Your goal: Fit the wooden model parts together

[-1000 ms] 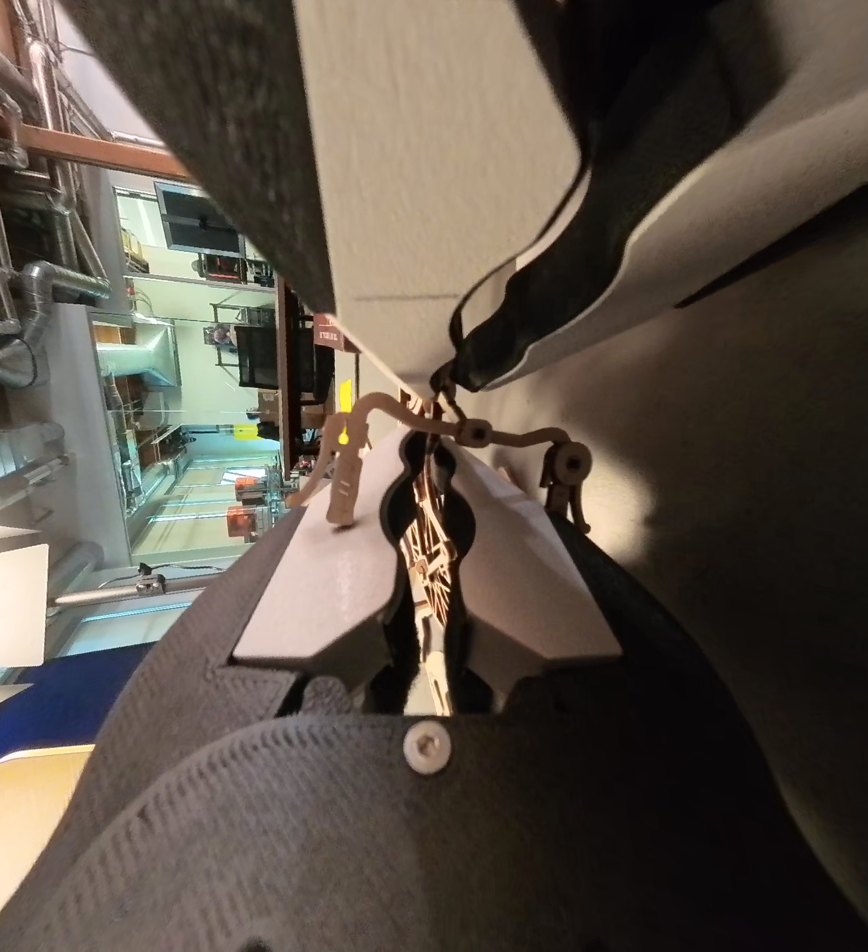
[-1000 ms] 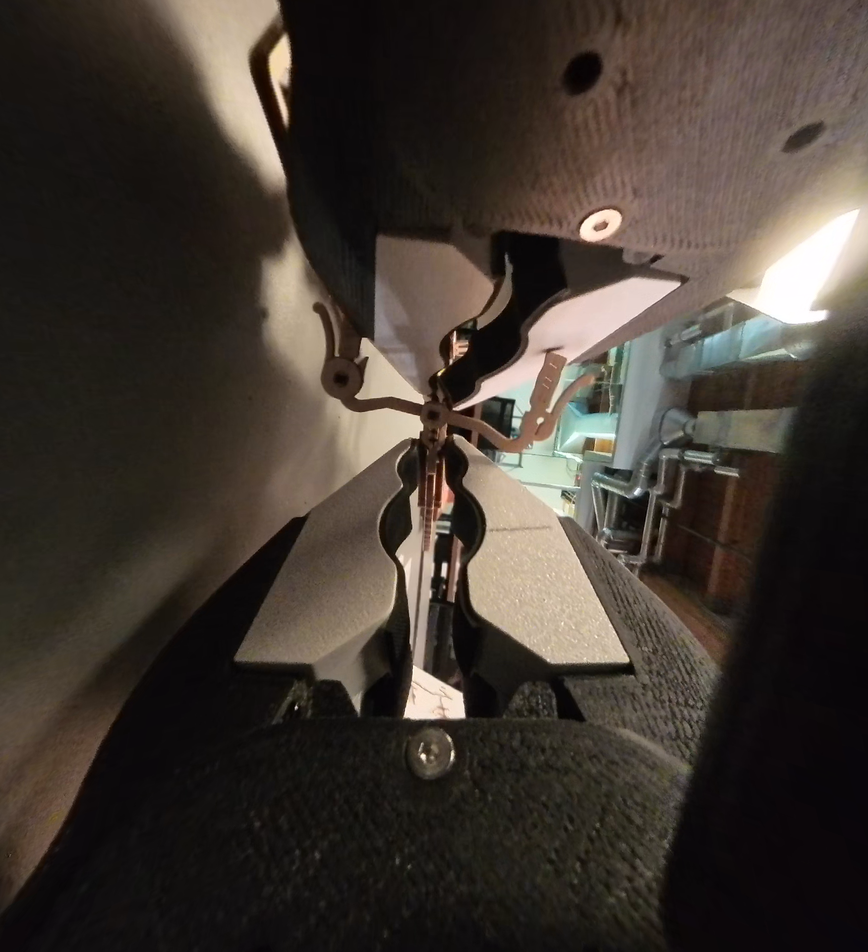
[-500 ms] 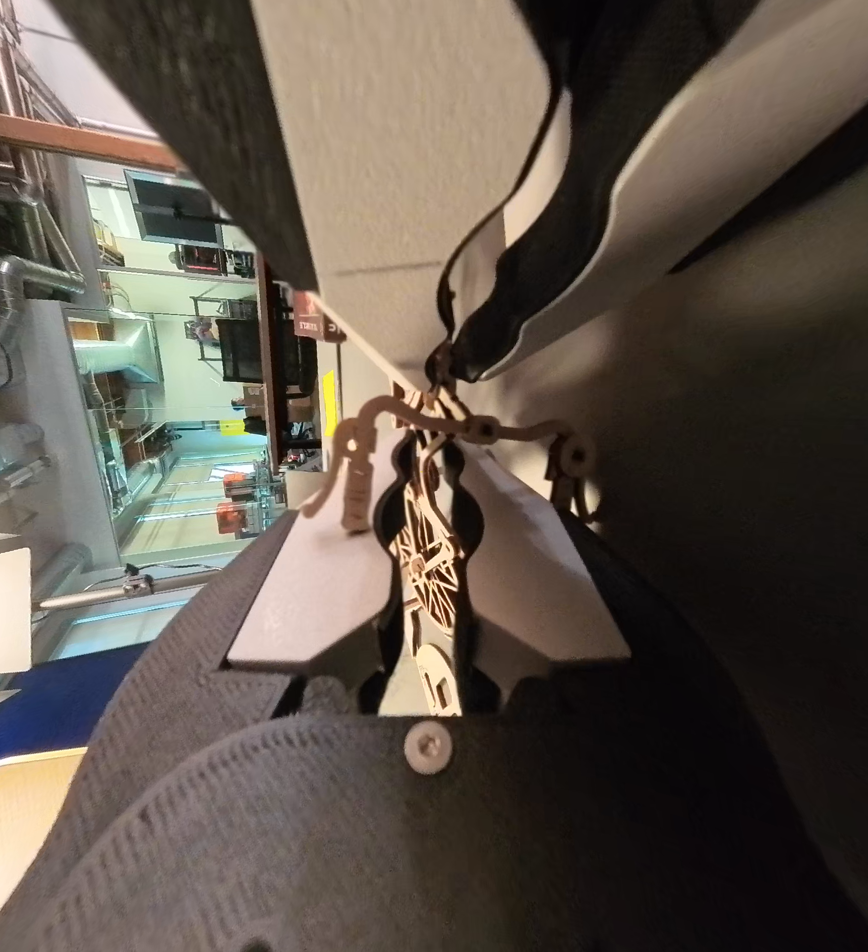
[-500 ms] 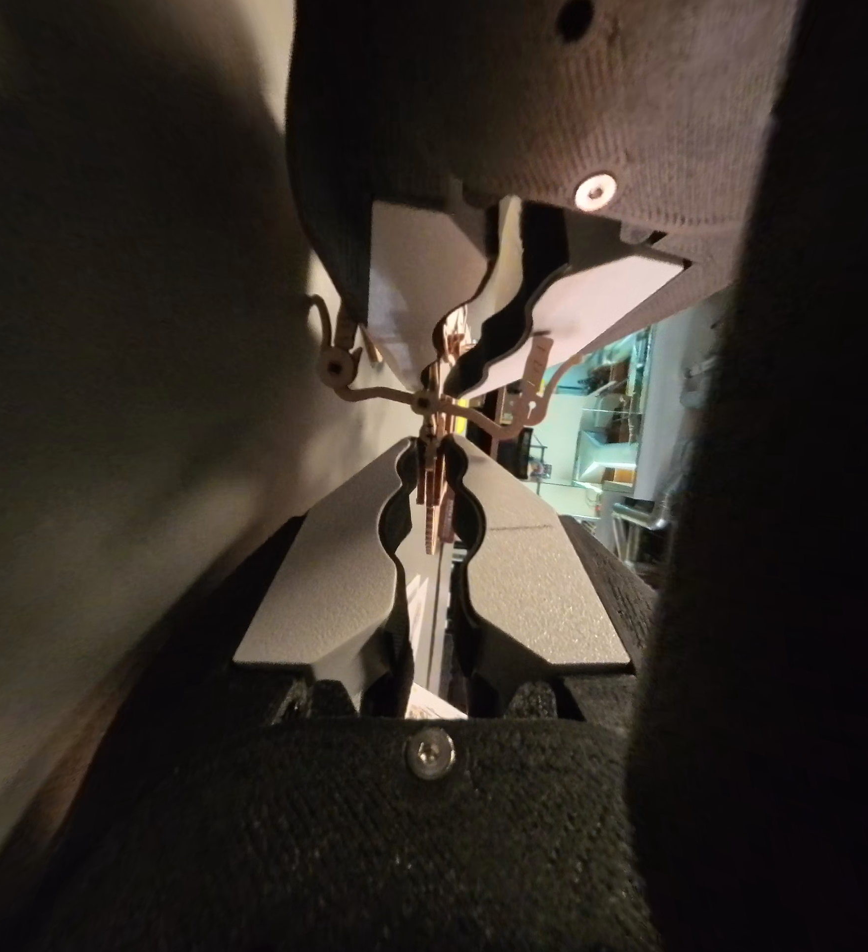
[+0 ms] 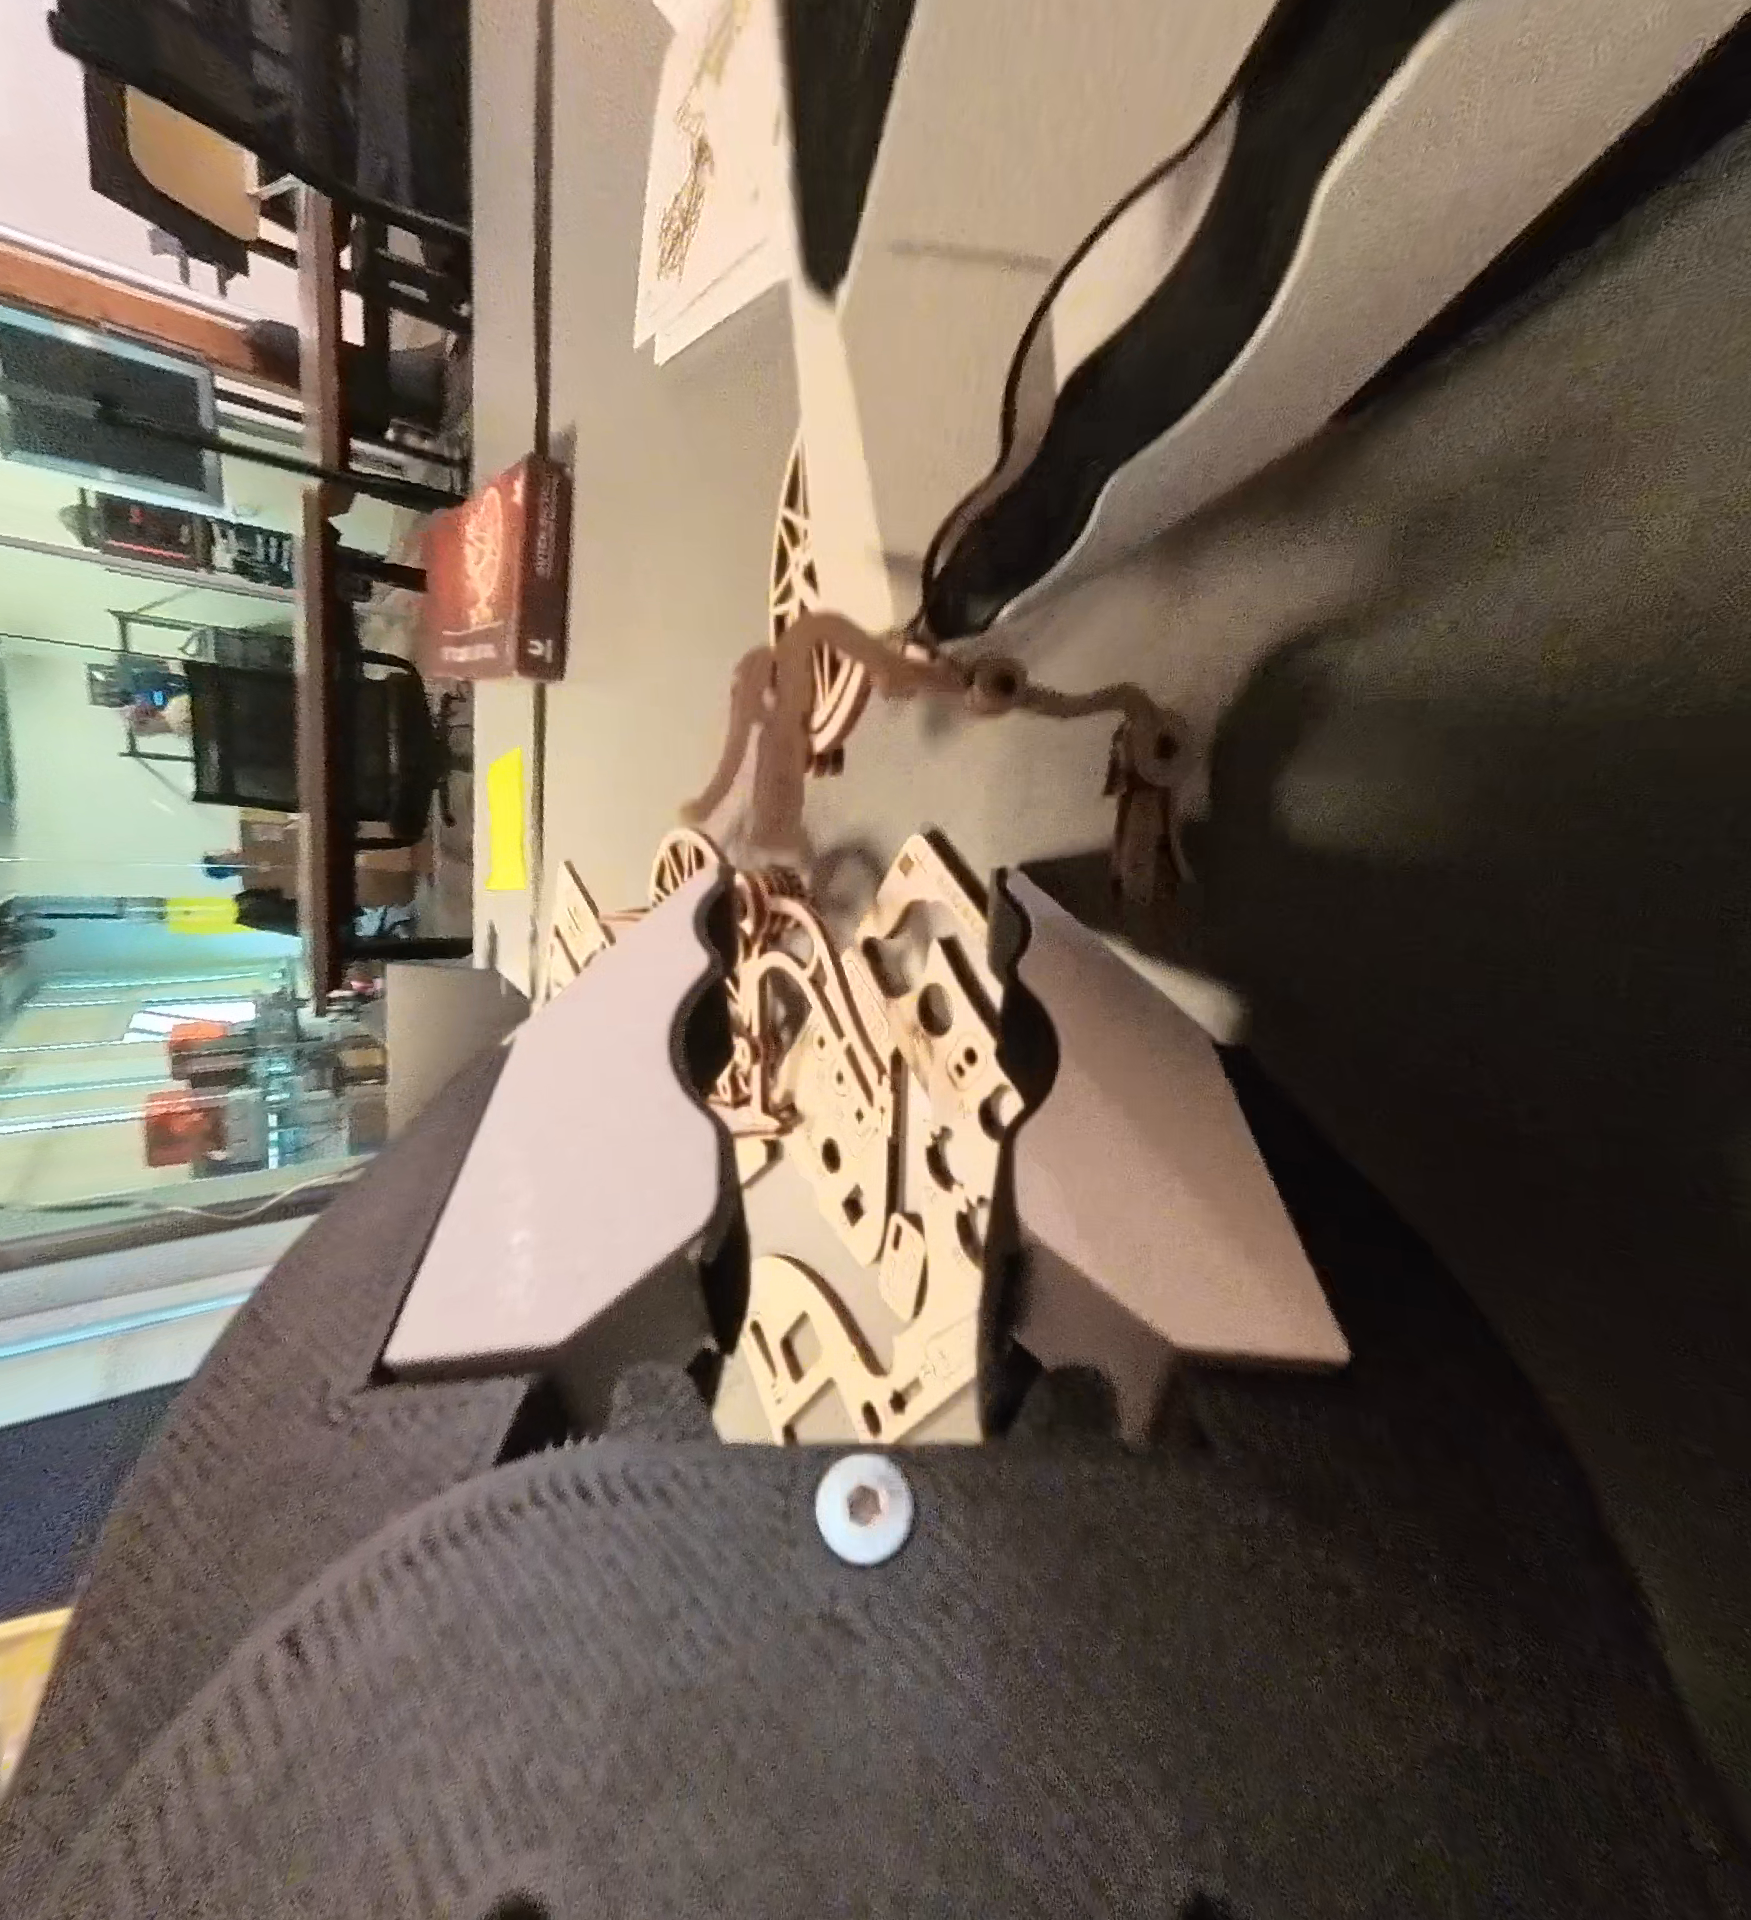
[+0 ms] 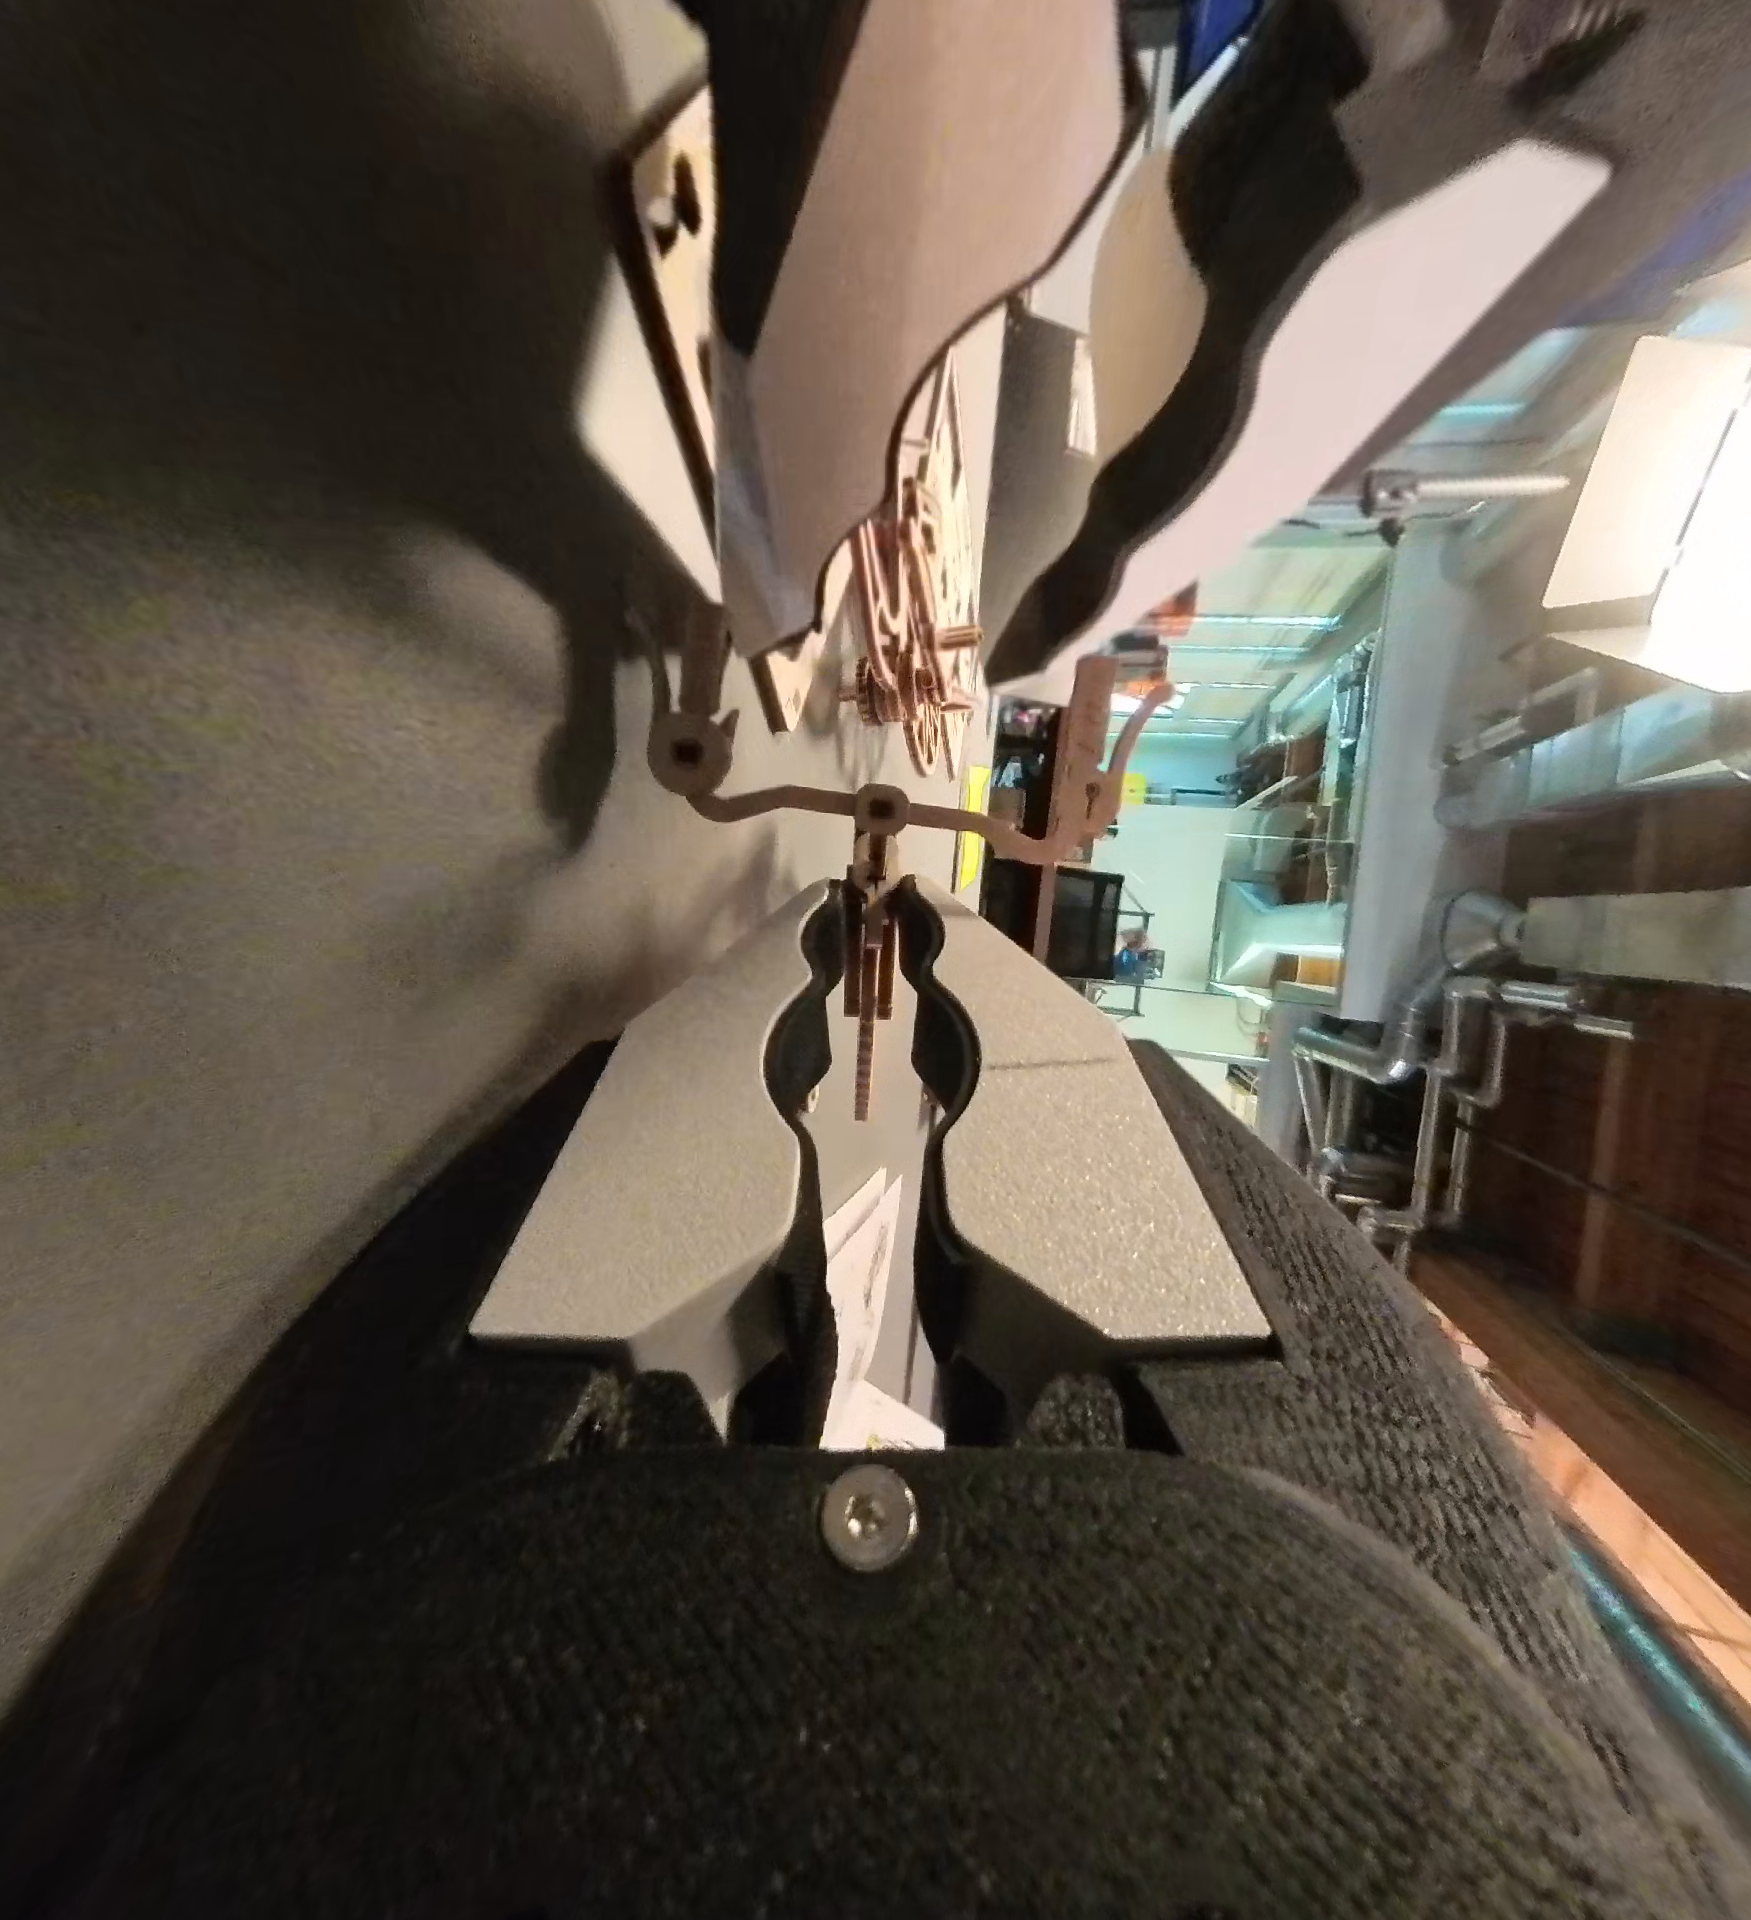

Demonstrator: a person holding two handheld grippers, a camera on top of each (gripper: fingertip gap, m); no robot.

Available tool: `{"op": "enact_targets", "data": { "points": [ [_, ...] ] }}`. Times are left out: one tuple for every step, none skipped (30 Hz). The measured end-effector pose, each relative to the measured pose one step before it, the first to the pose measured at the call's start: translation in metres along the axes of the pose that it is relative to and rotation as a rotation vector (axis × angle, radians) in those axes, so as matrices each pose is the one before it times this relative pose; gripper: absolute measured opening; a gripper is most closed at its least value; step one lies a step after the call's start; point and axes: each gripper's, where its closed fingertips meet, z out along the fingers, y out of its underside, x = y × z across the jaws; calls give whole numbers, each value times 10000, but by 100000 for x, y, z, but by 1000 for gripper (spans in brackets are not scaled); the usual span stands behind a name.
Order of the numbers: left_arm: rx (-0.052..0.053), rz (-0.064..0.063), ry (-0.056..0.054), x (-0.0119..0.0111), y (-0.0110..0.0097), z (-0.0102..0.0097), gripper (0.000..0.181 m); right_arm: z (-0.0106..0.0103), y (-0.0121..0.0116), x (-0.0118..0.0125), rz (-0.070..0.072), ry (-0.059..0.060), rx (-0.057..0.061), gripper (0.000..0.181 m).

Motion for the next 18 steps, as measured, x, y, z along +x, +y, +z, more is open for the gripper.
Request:
{"op": "enact_targets", "data": {
  "points": [
    [32, -203, 112, -37, 362, -139, 48, -7, 70, 39, 9, 9, -13, 8],
    [108, -218, 118, -60, 277, -151, 49, 16, 99, 49, 2, 21, -19, 8],
    [179, -244, 49, -233, 195, -211, 49, 1, 116, 104, -4, 45, -18, 8],
    [180, -301, 47, -312, 180, -259, 49, -25, 136, 163, 0, 87, -11, 8],
    [210, -356, 68, -368, 120, -287, 49, -57, 167, 275, 22, 132, 3, 8],
    [255, -381, -2, -513, 70, -333, 50, -109, 177, 369, 34, 177, 30, 8],
    [332, -366, 6, -522, -48, -374, 51, -166, 200, 486, 36, 247, 62, 9],
    [463, -393, 2, -489, -211, -393, 51, -212, 209, 596, 83, 285, 81, 8],
    [545, -443, -39, -528, -306, -387, 51, -245, 208, 563, 193, 226, 99, 8],
    [546, -502, -7, -474, -301, -353, 51, -241, 183, 551, 328, 160, 125, 8],
    [564, -578, 6, -451, -403, -319, 51, -217, 131, 528, 505, 63, 182, 8],
    [635, -615, -8, -460, -563, -321, 50, -195, -30, 455, 715, -83, 301, 7],
    [620, -663, -8, -479, -635, -319, 49, -213, -105, 661, 905, -71, 361, 7],
    [575, -706, -15, -497, -672, -292, 49, -183, -199, 845, 1110, -102, 362, 8],
    [556, -755, -15, -480, -744, -280, 49, -129, -453, 650, 1366, -329, 448, 8],
    [580, -715, 69, -307, -853, -283, 52, -93, -779, 252, 1545, -604, 588, 8],
    [596, -619, 94, -199, -933, -316, 55, -57, -961, -189, 1560, -822, 663, 8],
    [550, -594, 37, -267, -933, -359, 56, -10, -974, -457, 1465, -903, 672, 7]
  ]
}}
